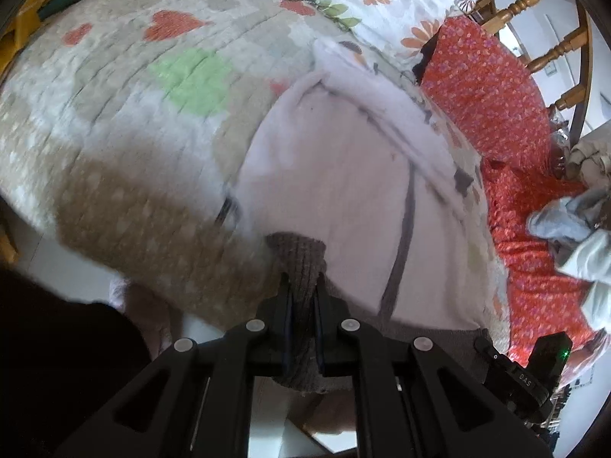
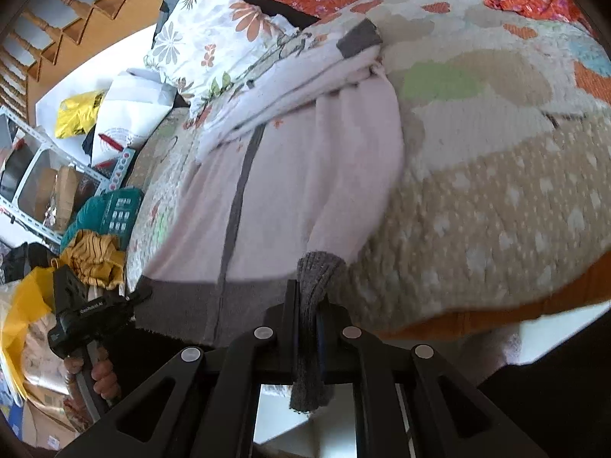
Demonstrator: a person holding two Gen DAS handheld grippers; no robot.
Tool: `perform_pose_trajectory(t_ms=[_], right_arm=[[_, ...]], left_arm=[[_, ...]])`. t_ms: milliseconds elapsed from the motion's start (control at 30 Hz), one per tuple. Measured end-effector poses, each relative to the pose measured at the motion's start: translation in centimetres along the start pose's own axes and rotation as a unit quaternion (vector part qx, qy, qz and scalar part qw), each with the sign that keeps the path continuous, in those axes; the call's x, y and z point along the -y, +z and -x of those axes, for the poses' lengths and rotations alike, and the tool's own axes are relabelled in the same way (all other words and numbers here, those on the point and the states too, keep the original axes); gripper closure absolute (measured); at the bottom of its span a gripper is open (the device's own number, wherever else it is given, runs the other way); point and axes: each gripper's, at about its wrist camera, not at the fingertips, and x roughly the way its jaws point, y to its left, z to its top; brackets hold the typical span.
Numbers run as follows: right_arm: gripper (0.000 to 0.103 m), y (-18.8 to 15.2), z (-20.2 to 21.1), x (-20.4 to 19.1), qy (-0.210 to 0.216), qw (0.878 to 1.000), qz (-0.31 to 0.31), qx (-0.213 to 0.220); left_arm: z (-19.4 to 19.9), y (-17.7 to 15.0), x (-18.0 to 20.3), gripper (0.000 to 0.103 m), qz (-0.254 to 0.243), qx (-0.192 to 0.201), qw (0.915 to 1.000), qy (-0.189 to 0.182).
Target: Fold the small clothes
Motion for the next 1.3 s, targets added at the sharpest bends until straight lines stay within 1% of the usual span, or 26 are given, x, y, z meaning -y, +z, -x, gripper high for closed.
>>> perform_pose_trajectory(t_ms=[100, 233, 300, 333, 367, 467, 500, 567, 600, 667, 733, 767, 800, 833, 867, 900, 933, 967, 1000, 1033, 1067, 1100, 1133, 1167, 1233, 1300], right_arm=[[0.096, 3.0, 0.4, -1.1, 0.007, 1.0, 0.017, 0.011], [0.096, 9.0, 0.3, -3.4, 0.003, 0.998, 0.046, 0.037], [0.096, 13.1, -0.4, -4.3, -0.008, 0.997, 0.055, 0.057], [0.096, 15.3, -1.1, -4.7, -0.014, 0.996, 0.055, 0.065], [0.096, 16.8, -1.7, -4.9, -0.018, 0.996, 0.054, 0.068], [0.096, 22.9, -5.1, -5.0, -0.042, 0.995, 0.044, 0.08], [0.096, 24.4, -6.5, -4.8, -0.051, 0.995, 0.042, 0.081], [0.096, 27.2, -9.5, -4.1, -0.072, 0.994, 0.035, 0.076], [0.096, 28.0, -10.6, -3.6, -0.077, 0.994, 0.027, 0.072], [0.095, 29.8, -13.6, -1.7, -0.074, 0.996, -0.01, 0.054], [0.095, 31.2, -15.7, -0.3, -0.074, 0.996, -0.033, 0.045], [0.092, 31.8, -16.6, 0.3, -0.075, 0.995, -0.041, 0.041], [0.092, 32.3, -17.4, 0.9, -0.075, 0.995, -0.049, 0.038], [0.09, 32.8, -17.9, 1.5, -0.076, 0.995, -0.056, 0.037], [0.088, 33.0, -18.1, 2.0, -0.076, 0.995, -0.06, 0.037], [0.085, 33.2, -18.3, 2.5, -0.07, 0.995, -0.066, 0.037], [0.081, 33.5, -18.3, 3.1, -0.065, 0.995, -0.072, 0.04], [0.078, 33.6, -18.3, 3.3, -0.063, 0.994, -0.074, 0.043], [0.071, 33.8, -18.0, 3.6, -0.062, 0.994, -0.078, 0.052], [0.063, 34.0, -17.6, 3.9, -0.061, 0.993, -0.08, 0.062], [0.059, 34.1, -17.3, 4.0, -0.062, 0.992, -0.082, 0.068], [0.05, 34.3, -16.6, 4.0, -0.07, 0.991, -0.083, 0.081], [0.048, 34.5, -16.2, 3.8, -0.075, 0.99, -0.081, 0.089], [0.047, 34.6, -15.4, 3.5, -0.084, 0.988, -0.074, 0.102], [0.047, 34.6, -14.5, 2.7, -0.095, 0.987, -0.059, 0.114], [0.047, 34.4, -13.9, 1.2, -0.106, 0.986, -0.032, 0.122]], left_arm=[[-0.5, 4.0, 2.2, 0.095, -0.026, 0.03, 0.9992, 0.004], [-1.8, 11.3, 5.1, 0.095, -0.043, 0.063, 0.997, 0.008], [-3.4, 15.1, 6.6, 0.095, -0.047, 0.072, 0.9962, 0.015], [-4.3, 16.7, 7.3, 0.095, -0.05, 0.076, 0.9956, 0.019], [-5.3, 18.4, 8.2, 0.095, -0.055, 0.081, 0.9948, 0.026], [-9.0, 22.7, 10.2, 0.095, -0.067, 0.1, 0.9916, 0.047], [-10.7, 24.1, 10.7, 0.095, -0.066, 0.102, 0.9914, 0.05], [-13.4, 25.8, 10.6, 0.094, -0.055, 0.096, 0.9925, 0.052], [-15.0, 26.5, 10.5, 0.094, -0.047, 0.091, 0.9932, 0.055], [-17.7, 27.6, 10.1, 0.094, -0.031, 0.078, 0.9943, 0.066], [-19.2, 28.2, 9.6, 0.092, -0.017, 0.073, 0.9941, 0.079], [-19.9, 28.4, 9.4, 0.092, -0.008, 0.072, 0.9935, 0.088], [-20.2, 28.6, 9.0, 0.088, 0.008, 0.074, 0.9933, 0.088], [-20.4, 28.8, 8.6, 0.081, 0.023, 0.074, 0.9937, 0.081], [-20.5, 29.0, 8.1, 0.078, 0.041, 0.073, 0.9943, 0.067], [-20.4, 29.2, 7.8, 0.069, 0.056, 0.073, 0.9942, 0.054], [-20.1, 29.3, 7.6, 0.059, 0.065, 0.077, 0.9937, 0.049], [-19.7, 29.2, 7.6, 0.054, 0.068, 0.082, 0.993, 0.051], [-19.1, 29.2, 7.7, 0.047, 0.069, 0.094, 0.9916, 0.057], [-18.7, 29.2, 7.9, 0.043, 0.066, 0.102, 0.9907, 0.061], [-18.2, 29.1, 8.2, 0.042, 0.061, 0.107, 0.9902, 0.065], [-17.8, 29.0, 8.6, 0.041, 0.052, 0.11, 0.9903, 0.066], [-17.4, 28.8, 8.9, 0.04, 0.044, 0.111, 0.9906, 0.066], [-17.0, 28.5, 9.5, 0.04, 0.032, 0.112, 0.9909, 0.066], [-16.3, 28.0, 10.4, 0.039, 0.006, 0.114, 0.991, 0.07], [-15.5, 27.2, 11.6, 0.039, -0.033, 0.12, 0.9894, 0.075]])
